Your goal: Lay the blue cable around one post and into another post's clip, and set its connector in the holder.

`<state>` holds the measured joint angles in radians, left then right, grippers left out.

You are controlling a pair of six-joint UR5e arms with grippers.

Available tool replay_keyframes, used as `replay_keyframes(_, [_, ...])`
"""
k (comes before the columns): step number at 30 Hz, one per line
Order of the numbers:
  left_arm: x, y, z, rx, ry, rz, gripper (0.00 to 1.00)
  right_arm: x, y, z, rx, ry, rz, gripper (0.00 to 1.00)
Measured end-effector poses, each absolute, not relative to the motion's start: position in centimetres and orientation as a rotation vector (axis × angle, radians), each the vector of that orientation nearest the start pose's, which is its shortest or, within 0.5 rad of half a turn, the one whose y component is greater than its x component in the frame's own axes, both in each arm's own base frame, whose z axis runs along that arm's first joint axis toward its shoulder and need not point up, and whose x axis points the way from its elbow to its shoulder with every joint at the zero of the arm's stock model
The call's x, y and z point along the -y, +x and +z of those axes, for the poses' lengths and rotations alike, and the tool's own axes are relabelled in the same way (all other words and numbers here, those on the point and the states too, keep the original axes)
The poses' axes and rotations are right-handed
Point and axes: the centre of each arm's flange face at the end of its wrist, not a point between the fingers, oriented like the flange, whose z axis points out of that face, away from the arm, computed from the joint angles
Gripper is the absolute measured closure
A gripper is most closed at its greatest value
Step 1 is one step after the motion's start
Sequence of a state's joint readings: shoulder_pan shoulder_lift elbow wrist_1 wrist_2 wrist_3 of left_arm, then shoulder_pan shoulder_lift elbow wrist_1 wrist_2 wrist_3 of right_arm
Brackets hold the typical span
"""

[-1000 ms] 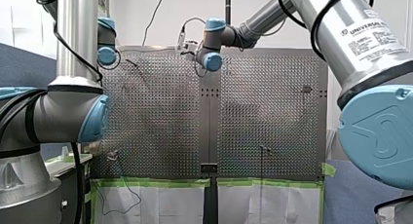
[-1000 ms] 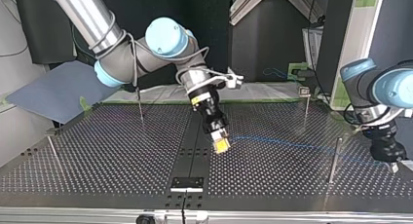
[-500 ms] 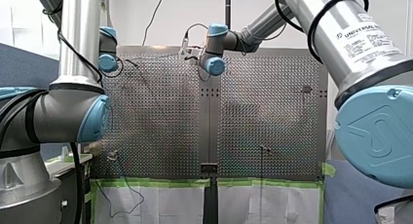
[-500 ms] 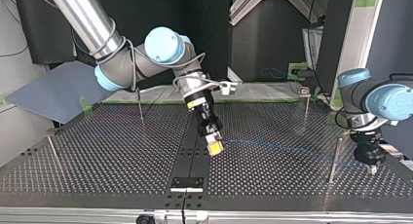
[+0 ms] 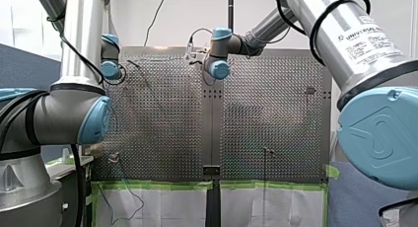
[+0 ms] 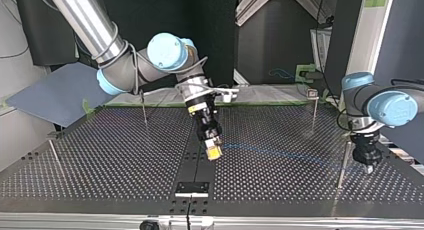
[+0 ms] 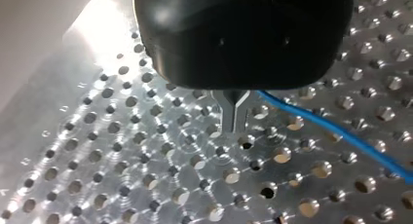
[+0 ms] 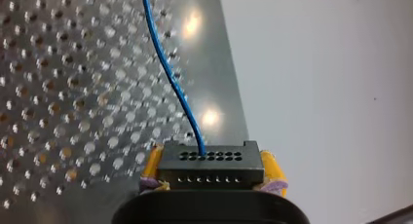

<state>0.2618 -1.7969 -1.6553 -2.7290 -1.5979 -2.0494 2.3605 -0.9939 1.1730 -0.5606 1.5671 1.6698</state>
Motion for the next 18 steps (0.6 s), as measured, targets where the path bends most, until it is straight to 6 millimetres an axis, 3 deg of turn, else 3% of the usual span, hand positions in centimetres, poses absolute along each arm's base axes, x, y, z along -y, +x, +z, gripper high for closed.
replay_keyframes(13, [-0.3, 59.0, 36.0, -1.405, -0.459, -0.100, 0.99, 43.6, 61.4, 37.7, 0.694, 1.459, 1.998, 1.00])
replay_keyframes(18, [0.6, 59.1, 36.0, -1.418, -0.398, -0.104, 0.99, 43.7, 61.3, 35.8, 0.715, 1.515, 1.927, 1.00])
